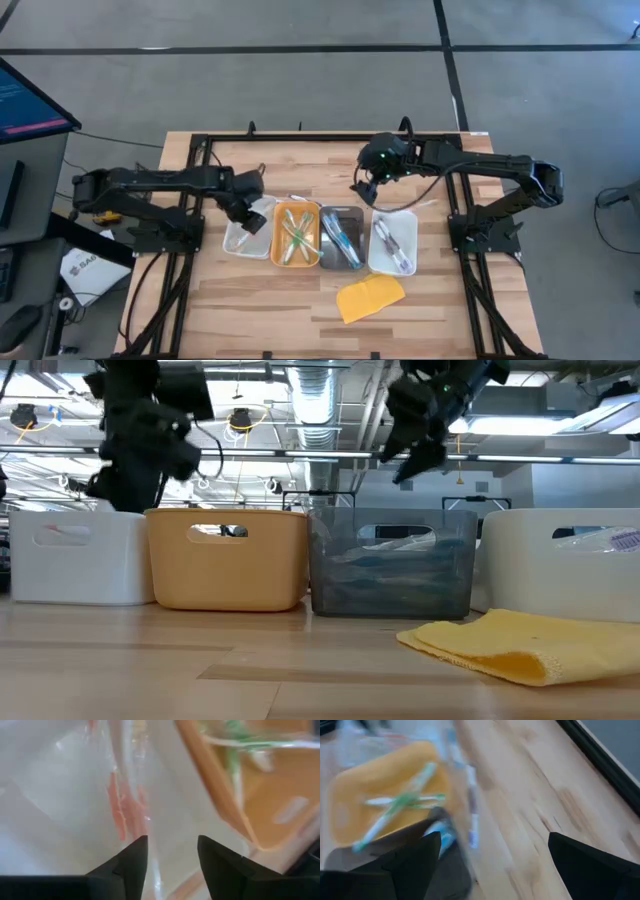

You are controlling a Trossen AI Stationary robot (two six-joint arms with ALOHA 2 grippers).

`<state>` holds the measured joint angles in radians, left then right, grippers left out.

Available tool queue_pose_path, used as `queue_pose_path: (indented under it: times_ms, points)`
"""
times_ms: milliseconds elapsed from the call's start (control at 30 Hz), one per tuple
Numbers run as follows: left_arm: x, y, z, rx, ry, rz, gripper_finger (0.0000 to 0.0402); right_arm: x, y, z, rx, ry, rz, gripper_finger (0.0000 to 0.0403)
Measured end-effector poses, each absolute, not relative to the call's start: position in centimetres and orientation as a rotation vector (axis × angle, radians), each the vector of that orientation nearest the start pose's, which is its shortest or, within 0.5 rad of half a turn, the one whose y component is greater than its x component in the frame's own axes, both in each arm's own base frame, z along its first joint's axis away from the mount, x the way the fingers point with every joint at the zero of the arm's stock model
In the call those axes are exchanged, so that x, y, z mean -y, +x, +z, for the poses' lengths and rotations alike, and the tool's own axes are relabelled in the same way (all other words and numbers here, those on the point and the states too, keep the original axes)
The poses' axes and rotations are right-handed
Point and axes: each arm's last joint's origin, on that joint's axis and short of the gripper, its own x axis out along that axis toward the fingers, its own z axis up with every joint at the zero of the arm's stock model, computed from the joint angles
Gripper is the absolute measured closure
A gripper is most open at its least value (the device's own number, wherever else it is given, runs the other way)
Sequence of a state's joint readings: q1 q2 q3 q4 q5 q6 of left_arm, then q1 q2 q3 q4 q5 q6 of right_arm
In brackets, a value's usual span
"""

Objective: Pick & Place Toothbrushes
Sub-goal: Put the orange toothbrush into the left white bin

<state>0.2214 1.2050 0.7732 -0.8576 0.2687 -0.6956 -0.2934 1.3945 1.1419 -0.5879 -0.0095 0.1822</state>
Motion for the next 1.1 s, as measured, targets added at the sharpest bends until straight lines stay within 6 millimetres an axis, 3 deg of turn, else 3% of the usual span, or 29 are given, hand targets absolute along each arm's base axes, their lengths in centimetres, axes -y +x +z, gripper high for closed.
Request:
queue_pose_path:
  times_ms: [200, 400, 567, 800, 1100]
  points:
    - [-3.3, 18.0, 24.6, -1.047, -0.881, 0.354, 0.0225, 9.9, 25.8, 28.8, -0.87, 0.381, -0.55, 0.0037]
    - [-3.1, 16.0, 27.1, -0.831, -0.784, 0.401, 0.0229, 9.2, 22.9, 29.5, -0.894, 0.379, -0.662, 0.0038]
    - [-2.3, 15.4, 28.5, -0.691, -0.714, 0.394, 0.0229, 8.1, 19.2, 28.3, -0.936, 0.48, -0.738, 0.0037]
    - [-1.0, 16.8, 29.3, -0.587, -0.667, 0.305, 0.0229, 7.3, 15.2, 26.8, -1.108, 0.361, -0.761, 0.0038]
    - [0.8, 19.3, 28.3, -0.619, -0.619, 0.251, 0.0229, 5.9, 14.0, 24.5, -1.331, 0.267, -0.57, 0.0038]
